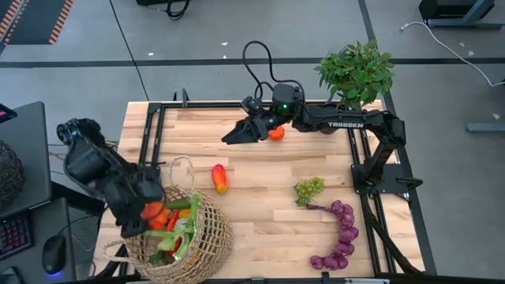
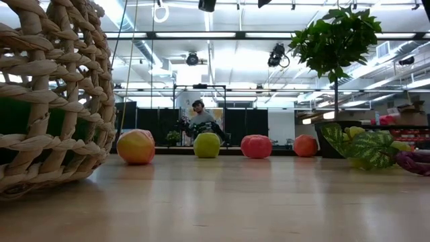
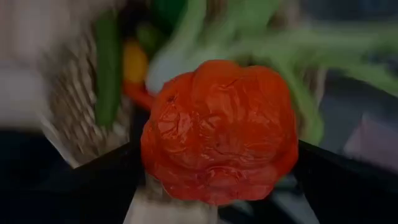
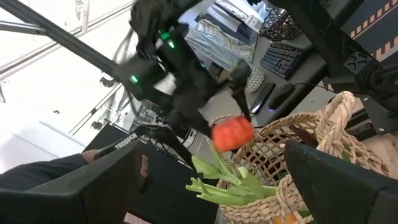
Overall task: Build produce basket
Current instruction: Put the bottom pumpkin into the basket
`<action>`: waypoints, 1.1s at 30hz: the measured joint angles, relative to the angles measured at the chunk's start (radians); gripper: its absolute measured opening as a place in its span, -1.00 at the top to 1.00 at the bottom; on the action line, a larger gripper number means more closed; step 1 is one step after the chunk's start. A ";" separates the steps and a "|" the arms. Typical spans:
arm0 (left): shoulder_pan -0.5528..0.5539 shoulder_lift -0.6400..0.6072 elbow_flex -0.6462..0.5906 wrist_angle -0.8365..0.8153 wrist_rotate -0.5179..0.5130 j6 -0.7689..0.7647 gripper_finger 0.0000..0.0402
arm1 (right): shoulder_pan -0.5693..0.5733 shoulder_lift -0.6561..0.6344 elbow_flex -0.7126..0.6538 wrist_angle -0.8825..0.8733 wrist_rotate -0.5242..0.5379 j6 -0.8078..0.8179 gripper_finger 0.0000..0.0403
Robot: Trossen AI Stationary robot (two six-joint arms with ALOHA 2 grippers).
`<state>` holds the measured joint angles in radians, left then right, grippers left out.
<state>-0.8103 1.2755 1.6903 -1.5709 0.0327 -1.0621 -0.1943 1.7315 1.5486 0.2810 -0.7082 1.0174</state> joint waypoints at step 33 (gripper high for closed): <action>-0.005 0.000 -0.428 0.319 0.211 -0.015 -0.99 | 0.173 -0.001 0.001 -0.126 0.402 -0.358 -0.94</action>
<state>-0.8154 1.2758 1.2621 -1.2522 0.2434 -1.0776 -0.0217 1.7310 1.5494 0.1555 -0.3060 0.6596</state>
